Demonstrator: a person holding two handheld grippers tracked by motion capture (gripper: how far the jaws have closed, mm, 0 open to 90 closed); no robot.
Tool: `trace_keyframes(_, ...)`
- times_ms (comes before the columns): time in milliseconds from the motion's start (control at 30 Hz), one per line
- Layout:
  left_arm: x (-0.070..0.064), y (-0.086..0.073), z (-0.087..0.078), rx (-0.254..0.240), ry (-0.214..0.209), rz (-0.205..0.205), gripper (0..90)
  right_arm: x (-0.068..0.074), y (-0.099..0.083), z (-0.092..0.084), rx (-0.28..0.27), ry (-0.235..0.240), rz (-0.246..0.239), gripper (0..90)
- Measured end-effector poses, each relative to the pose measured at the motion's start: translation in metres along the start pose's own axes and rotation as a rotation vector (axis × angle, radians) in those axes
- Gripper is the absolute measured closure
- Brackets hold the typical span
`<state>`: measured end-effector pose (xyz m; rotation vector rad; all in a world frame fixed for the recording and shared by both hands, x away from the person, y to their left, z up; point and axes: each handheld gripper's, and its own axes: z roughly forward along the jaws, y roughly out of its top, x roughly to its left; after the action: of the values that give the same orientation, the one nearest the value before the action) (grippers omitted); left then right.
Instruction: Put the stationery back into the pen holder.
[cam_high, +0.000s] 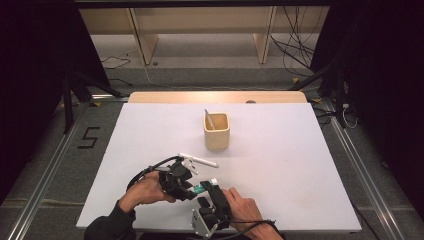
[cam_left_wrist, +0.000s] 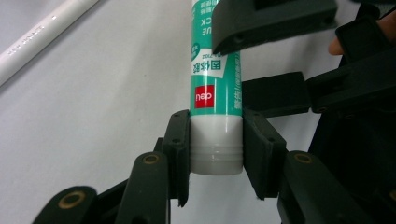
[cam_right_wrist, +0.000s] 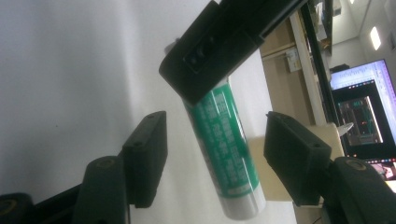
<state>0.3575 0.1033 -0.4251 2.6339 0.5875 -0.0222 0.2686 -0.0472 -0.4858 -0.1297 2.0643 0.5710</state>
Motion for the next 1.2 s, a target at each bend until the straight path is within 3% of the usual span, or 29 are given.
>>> trace_keyframes(433,-0.004,0.003,0.003,0.01,-0.006,0.01,64.7,0.007,0.003,0.004,0.017,-0.039,-0.074,51.0)
trace_keyframes(467,-0.005,0.003,0.003,0.01,-0.009,0.009,64.7,0.007,0.003,0.004,0.01,-0.043,-0.098,51.7)
trace_keyframes(800,-0.006,0.004,0.003,0.006,-0.017,0.008,64.8,0.01,0.003,0.006,0.014,-0.06,-0.132,59.2)
trace_keyframes(833,-0.005,0.004,0.003,0.006,-0.018,0.008,64.8,0.012,0.002,0.005,0.029,-0.057,-0.116,60.2)
trace_keyframes(867,-0.005,0.004,0.003,0.007,-0.019,0.008,64.8,0.011,0.002,0.006,0.013,-0.068,-0.143,60.6)
trace_keyframes(1200,-0.006,0.004,0.005,0.015,-0.023,0.009,64.6,0.014,0.002,0.006,0.019,-0.057,-0.197,65.1)
